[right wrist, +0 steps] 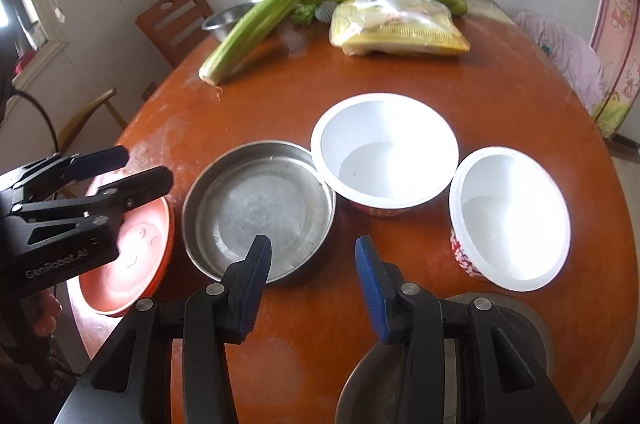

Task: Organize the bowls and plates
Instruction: 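Grasp the shallow steel pan rim with the left gripper and lift, then carry the steel pan over the orange plate with the left gripper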

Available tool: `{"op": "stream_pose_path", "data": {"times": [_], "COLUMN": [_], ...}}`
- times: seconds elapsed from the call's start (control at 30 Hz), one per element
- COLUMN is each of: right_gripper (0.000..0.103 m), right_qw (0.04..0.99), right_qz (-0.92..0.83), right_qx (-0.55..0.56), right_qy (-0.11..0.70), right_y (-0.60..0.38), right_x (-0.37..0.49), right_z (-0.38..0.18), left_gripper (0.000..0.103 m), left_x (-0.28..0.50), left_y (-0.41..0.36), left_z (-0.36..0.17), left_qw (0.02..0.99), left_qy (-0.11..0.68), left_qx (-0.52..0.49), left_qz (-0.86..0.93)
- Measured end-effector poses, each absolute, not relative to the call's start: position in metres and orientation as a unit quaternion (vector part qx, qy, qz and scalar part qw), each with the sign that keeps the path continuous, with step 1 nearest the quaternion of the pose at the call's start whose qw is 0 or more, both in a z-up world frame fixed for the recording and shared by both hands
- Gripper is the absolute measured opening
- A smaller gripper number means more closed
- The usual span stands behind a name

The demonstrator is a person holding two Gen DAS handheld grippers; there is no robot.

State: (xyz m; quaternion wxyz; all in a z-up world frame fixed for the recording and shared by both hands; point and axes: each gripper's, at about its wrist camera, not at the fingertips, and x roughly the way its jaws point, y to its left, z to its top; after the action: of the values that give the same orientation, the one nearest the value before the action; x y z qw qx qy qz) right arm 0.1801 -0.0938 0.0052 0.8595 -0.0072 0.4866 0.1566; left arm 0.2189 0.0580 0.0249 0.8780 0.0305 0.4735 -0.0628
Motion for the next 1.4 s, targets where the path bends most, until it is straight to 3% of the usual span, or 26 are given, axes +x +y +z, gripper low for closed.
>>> {"op": "stream_pose_path", "data": {"times": [0.5,0.73,0.87,1.4], "right_gripper": [0.045,0.045,0.034,0.032], "right_qw": [0.830,0.822,0.822,0.841], "right_qz": [0.127,0.112,0.113,0.128], "right_qx": [-0.026,-0.037,-0.049,-0.037], "right_qy": [0.542,0.557,0.556,0.525], "right_y": [-0.074,-0.068,-0.062,-0.059], "right_x": [0.210,0.219,0.220,0.210], "right_z": [-0.031,-0.043,-0.045,-0.020], "left_gripper": [0.064,0.047,0.039,0.037], "left_x": [0.258,0.264,0.265,0.250], "left_y": [0.054,0.051,0.048,0.058], "left_z": [-0.018,-0.032,-0.039,-0.009], "left_qw": [0.847,0.833,0.830,0.855], "left_qy": [0.525,0.545,0.551,0.511], "left_qx": [0.039,0.028,0.031,0.013], "left_qz": [-0.072,-0.093,-0.088,-0.090]}}
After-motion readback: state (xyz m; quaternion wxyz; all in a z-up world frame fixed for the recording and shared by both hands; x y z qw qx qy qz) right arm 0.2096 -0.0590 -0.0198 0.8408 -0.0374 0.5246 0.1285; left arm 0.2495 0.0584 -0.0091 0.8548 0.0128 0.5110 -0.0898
